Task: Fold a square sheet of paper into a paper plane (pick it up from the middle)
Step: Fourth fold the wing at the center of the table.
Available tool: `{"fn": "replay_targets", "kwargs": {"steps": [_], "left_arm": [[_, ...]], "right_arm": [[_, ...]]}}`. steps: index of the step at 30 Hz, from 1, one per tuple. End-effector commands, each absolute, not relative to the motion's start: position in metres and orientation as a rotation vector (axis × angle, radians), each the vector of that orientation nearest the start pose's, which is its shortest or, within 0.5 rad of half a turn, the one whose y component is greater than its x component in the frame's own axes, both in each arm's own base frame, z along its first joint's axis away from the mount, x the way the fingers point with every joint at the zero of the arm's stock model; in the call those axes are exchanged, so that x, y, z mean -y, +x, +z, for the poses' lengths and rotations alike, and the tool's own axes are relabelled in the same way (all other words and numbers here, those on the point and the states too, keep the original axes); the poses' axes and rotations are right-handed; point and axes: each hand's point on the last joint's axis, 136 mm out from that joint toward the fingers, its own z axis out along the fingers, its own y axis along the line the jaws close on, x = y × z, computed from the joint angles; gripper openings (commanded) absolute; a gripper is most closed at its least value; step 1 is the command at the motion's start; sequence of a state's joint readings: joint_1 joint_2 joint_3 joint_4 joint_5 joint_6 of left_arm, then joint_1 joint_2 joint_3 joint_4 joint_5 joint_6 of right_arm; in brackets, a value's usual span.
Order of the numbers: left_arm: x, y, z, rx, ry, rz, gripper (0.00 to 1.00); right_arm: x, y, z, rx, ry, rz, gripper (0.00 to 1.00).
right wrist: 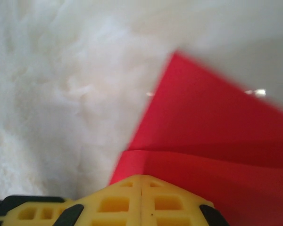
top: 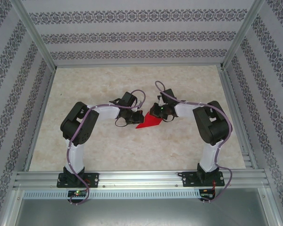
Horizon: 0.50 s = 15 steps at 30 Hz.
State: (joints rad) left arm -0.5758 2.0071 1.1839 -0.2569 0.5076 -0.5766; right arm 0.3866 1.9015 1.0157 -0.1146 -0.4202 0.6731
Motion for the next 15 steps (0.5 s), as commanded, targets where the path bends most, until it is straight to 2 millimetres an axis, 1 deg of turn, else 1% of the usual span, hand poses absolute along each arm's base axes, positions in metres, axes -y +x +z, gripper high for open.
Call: {"fn": "replay_targets", "kwargs": {"steps": [1, 3, 4, 6, 8, 10, 12, 14, 15], "left_arm": [[0.249, 0.288, -0.062, -3.133, 0.054, -0.589, 0.00], [0.247, 0.286, -0.064, -3.139, 0.051, -0.585, 0.00], [0.247, 0.285, -0.064, -3.140, 0.050, -0.587, 0.00], [0.247, 0.284, -0.065, -3.141, 0.047, -0.589, 0.00], [0.247, 0.284, -0.065, -3.141, 0.047, -0.594, 0.00], [0.248, 0.284, -0.064, -3.140, 0.048, -0.601, 0.00], [0.249, 0.284, -0.064, -3.137, 0.046, -0.606, 0.00], [0.249, 0.285, -0.063, -3.136, 0.048, -0.609, 0.00], [0.249, 0.285, -0.063, -3.134, 0.047, -0.610, 0.00]], "right_arm": [[-0.185, 0.375, 0.000, -2.749, 0.293, 0.768, 0.00], [-0.161, 0.380, -0.003, -2.747, 0.345, 0.694, 0.00], [-0.152, 0.383, -0.003, -2.744, 0.365, 0.676, 0.00], [-0.140, 0.390, 0.005, -2.716, 0.394, 0.676, 0.00], [-0.137, 0.397, 0.019, -2.682, 0.374, 0.668, 0.00], [-0.136, 0.403, 0.038, -2.640, 0.352, 0.658, 0.00], [-0.139, 0.407, 0.056, -2.598, 0.337, 0.679, 0.00], [-0.148, 0.406, 0.067, -2.578, 0.302, 0.710, 0.00], [-0.157, 0.403, 0.069, -2.579, 0.273, 0.725, 0.00]]}}
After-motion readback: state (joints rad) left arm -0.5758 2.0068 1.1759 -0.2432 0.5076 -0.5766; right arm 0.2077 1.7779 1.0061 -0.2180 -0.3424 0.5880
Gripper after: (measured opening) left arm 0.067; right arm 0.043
